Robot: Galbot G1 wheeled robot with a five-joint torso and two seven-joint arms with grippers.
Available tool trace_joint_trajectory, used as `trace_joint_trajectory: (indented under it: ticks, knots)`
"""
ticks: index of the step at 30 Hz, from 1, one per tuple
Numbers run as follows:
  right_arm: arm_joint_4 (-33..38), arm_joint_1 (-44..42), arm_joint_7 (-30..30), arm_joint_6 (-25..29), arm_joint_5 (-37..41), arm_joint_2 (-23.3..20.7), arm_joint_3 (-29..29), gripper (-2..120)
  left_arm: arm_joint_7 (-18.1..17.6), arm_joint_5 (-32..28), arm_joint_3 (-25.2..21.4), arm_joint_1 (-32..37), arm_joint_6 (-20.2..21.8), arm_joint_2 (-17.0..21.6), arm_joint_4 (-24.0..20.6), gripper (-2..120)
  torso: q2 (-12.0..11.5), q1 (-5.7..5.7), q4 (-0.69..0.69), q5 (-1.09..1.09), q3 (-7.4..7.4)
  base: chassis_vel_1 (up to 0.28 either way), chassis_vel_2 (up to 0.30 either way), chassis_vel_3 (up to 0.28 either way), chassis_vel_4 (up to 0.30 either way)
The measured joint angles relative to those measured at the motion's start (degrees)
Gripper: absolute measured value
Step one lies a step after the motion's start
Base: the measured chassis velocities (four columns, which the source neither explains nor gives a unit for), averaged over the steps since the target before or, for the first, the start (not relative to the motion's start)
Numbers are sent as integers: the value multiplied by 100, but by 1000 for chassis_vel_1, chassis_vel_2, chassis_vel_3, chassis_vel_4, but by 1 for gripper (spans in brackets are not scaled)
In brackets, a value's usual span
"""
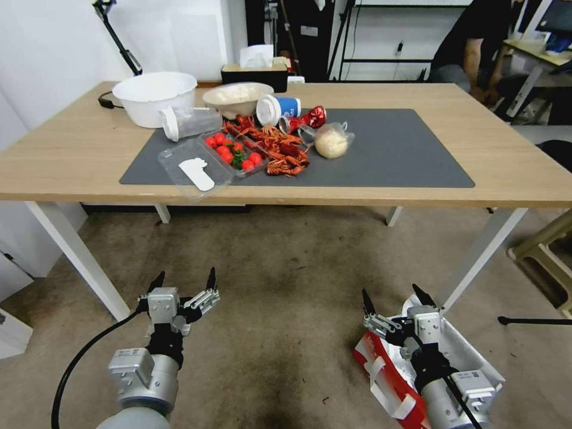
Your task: Pick up the food delivery bag from the floor and place it on the table.
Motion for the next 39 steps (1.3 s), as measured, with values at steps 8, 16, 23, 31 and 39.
trace_joint_trajectory:
  ticks: [8, 16, 23, 31, 39]
  knots:
    - [-18, 7, 0, 0, 4, -21, 5, 100, -3, 10, 29, 16, -17, 2, 27, 100, -182, -63, 0, 0, -117, 0, 0, 0, 0]
    - [-26, 9, -1, 0, 5, -28, 7, 100, -8, 18, 60, 11, -21, -45, 39, 100, -312, -114, 0, 0, -196, 0, 0, 0, 0]
    - [-46, 17, -1, 4, 4, -6, 7, 100, -17, 21, 67, 16, -45, -54, 62, 100, -508, -177, 0, 0, -328, 0, 0, 0, 0]
    - [-61, -16, -9, 75, -46, 23, 9, 100, -22, 34, 136, 15, -74, -88, 113, 100, -780, -262, 0, 0, -516, 0, 0, 0, 0]
    - [-102, 15, -22, 78, -57, 20, 35, 100, -37, 2, 136, -37, -91, -68, 163, 100, -960, -322, 0, 0, -638, 0, 0, 0, 0]
